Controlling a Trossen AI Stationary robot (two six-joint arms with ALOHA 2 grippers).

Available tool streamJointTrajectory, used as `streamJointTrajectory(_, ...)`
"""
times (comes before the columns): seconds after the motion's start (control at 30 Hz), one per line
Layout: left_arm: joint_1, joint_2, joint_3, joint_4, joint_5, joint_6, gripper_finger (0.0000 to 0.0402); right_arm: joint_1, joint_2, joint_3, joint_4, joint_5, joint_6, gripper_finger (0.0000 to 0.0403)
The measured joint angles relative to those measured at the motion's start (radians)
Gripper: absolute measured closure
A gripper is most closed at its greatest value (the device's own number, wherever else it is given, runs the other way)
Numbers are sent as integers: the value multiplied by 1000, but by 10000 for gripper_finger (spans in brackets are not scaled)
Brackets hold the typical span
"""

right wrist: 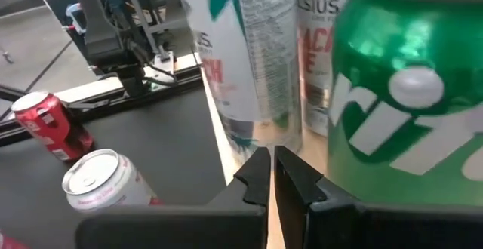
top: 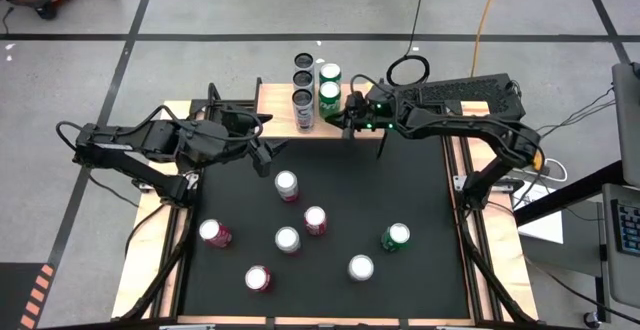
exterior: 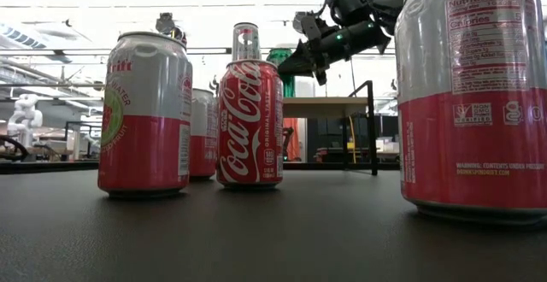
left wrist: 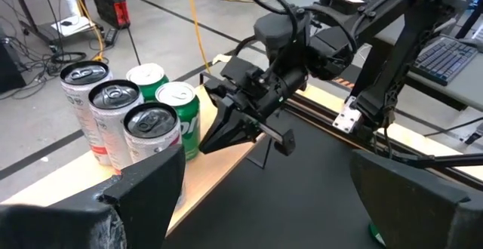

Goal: Place canned beverage on shelf
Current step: Put the top green soda can aligned with the other green soda can on the shelf

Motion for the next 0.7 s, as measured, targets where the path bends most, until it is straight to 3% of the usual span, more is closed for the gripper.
streamJointTrajectory(0.7, 1, 0, 0, 0, 8, 0, 24, -45, 0, 0, 11, 2, 0, 403)
